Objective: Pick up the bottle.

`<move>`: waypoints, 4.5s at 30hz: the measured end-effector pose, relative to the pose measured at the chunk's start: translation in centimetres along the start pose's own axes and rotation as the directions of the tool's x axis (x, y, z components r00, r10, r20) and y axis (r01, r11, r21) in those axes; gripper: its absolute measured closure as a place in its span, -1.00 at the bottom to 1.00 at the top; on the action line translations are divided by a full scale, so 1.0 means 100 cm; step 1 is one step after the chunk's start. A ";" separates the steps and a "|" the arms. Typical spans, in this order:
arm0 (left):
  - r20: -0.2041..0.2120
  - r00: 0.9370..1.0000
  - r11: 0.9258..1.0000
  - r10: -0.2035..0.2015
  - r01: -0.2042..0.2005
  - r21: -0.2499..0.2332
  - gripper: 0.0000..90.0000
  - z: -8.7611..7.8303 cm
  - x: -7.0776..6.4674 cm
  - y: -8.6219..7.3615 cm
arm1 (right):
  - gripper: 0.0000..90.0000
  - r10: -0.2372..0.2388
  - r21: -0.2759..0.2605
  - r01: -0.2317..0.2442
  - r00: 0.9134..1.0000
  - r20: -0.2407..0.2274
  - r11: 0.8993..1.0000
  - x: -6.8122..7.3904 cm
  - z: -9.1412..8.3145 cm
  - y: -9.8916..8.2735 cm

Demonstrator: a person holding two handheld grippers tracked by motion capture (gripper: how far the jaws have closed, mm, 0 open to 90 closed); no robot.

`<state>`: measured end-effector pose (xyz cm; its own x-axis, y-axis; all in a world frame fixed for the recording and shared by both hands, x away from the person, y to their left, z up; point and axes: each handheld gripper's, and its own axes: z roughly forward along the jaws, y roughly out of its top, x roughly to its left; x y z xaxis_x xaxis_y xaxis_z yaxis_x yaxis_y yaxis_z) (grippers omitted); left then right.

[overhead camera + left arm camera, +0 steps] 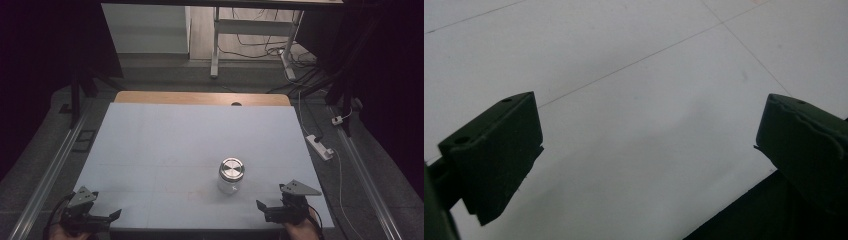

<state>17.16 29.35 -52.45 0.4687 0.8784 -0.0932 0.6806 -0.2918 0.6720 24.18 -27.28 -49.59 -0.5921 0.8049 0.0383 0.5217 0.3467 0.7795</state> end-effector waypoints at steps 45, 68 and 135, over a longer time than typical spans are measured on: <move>0.026 1.000 1.000 -0.012 0.011 0.010 -1.00 0.001 0.001 0.000 | -1.00 -0.084 -0.015 0.083 0.992 -0.095 0.996 0.007 0.008 0.010; 0.028 1.000 1.000 -0.009 0.008 0.020 -1.00 0.002 0.001 0.000 | -1.00 -0.129 -0.063 0.120 0.973 -0.190 0.991 0.021 0.031 0.025; 0.032 0.999 0.999 -0.008 0.007 0.036 -1.00 0.003 0.001 0.001 | -0.68 -0.210 -0.020 0.211 0.958 -0.197 0.977 0.040 0.094 0.063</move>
<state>17.45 29.33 -52.67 0.4808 0.8683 -0.1223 0.7039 -0.2990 0.6443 30.93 -17.35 -50.42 -0.7978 0.6030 -0.0040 0.3731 0.4988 0.7823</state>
